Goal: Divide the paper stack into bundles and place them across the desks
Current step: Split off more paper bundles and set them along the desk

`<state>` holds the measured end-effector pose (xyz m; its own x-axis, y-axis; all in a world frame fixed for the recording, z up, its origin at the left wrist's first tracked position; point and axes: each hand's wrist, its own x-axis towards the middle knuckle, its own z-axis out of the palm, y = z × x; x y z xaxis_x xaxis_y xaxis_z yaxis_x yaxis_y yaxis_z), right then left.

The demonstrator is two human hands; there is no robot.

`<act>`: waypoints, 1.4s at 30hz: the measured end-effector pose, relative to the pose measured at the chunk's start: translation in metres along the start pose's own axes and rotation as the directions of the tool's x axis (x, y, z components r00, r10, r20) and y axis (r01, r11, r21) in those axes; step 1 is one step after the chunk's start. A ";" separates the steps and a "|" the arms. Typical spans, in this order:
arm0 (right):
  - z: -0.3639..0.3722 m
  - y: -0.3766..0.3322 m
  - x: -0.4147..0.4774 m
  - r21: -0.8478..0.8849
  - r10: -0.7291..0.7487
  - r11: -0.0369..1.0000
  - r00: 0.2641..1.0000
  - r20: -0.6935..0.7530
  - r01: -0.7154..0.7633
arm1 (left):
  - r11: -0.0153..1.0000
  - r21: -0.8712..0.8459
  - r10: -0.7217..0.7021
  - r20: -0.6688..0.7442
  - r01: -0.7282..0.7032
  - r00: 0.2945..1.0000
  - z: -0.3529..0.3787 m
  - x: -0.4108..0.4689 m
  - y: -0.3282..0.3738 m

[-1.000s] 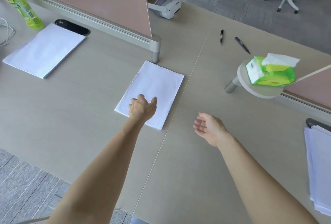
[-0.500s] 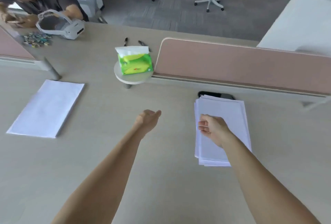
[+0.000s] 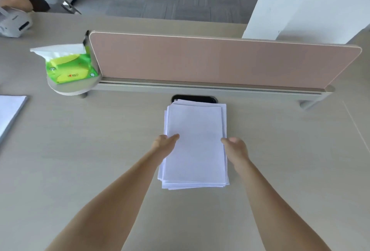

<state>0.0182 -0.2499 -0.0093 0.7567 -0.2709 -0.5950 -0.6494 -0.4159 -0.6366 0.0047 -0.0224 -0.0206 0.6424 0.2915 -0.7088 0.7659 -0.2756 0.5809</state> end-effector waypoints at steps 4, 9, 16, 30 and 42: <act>0.014 0.004 0.020 -0.038 0.015 0.999 0.999 0.033 -0.014 | 0.999 0.009 -0.043 -0.050 0.044 0.998 0.015 0.011 0.002; 0.033 0.008 0.032 -0.090 0.072 0.993 0.997 0.005 -0.071 | 0.997 0.067 -0.026 -0.048 0.029 0.999 0.028 0.005 0.011; 0.036 0.001 0.046 -0.087 0.182 0.980 0.983 0.005 -0.181 | 0.996 0.069 -0.058 -0.089 0.064 0.994 0.023 0.010 0.010; 0.050 -0.013 0.046 -0.124 0.130 0.984 0.992 -0.008 -0.130 | 0.997 0.055 -0.050 -0.102 0.055 0.994 0.021 0.024 0.001; 0.041 -0.008 0.058 0.099 0.123 0.986 0.989 0.083 -0.131 | 0.998 -0.020 -0.055 -0.096 0.053 0.994 0.015 0.038 -0.007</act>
<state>0.0646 -0.2265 -0.0586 0.6624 -0.2470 -0.7073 -0.7470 -0.2890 -0.5987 0.0232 -0.0226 -0.0578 0.5990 0.3928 -0.6978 0.7993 -0.2410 0.5505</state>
